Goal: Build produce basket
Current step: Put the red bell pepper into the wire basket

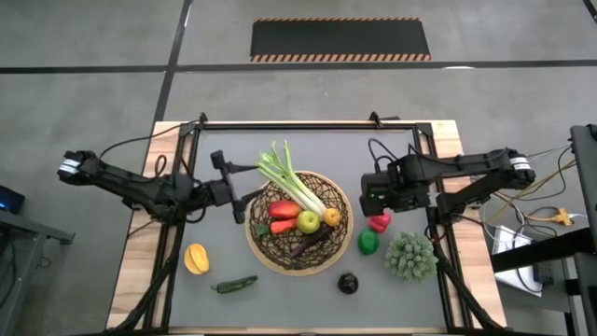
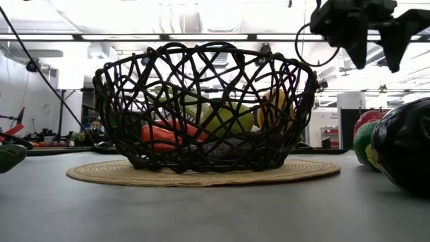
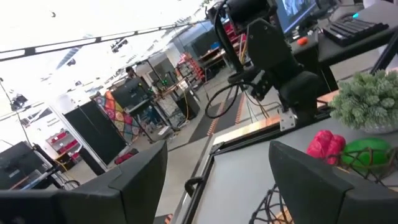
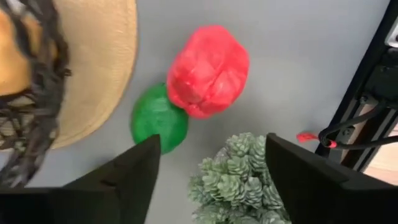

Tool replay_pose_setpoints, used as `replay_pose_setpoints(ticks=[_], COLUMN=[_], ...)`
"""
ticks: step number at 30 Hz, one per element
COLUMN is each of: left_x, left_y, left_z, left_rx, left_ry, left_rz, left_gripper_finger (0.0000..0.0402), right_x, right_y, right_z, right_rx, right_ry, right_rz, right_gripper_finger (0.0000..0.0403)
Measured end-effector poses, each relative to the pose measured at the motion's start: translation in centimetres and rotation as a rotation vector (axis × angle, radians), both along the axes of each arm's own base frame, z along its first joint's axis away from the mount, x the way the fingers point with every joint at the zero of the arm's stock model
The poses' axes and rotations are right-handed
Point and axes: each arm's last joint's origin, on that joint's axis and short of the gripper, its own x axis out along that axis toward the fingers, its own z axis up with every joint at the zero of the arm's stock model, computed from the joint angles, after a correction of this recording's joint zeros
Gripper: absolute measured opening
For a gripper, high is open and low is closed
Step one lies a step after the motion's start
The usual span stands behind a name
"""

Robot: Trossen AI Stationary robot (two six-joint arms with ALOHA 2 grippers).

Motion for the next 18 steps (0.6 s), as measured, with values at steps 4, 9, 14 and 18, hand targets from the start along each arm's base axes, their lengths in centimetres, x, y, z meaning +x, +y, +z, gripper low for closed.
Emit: replay_pose_setpoints(ticks=[4, 9, 14, 18], left_x=[-0.2, -0.6, -0.8, -0.9], left_y=[0.1, 0.2, 0.2, 0.2], left_z=[-0.4, -0.1, -0.4, -0.3], left_rx=[0.010, 0.002, 0.000, -0.002], left_ry=[0.012, -0.013, -0.021, -0.029], left_rz=[0.002, 0.002, 0.003, 0.004], left_gripper_finger=[0.0263, 0.0263, 0.0263, 0.0263], right_x=[-0.1, -0.1, 0.0, -0.2], right_y=[-0.1, -0.4, -0.9, -1.2], right_z=[-1.3, -3.4, -5.1, -6.0], right_rx=[0.003, 0.008, 0.017, 0.026], right_ry=[0.020, 0.019, -0.009, 0.000], right_rz=[-0.003, -0.014, -0.036, -0.048], right_gripper_finger=[0.0308, 0.0321, 0.0325, 0.0326])
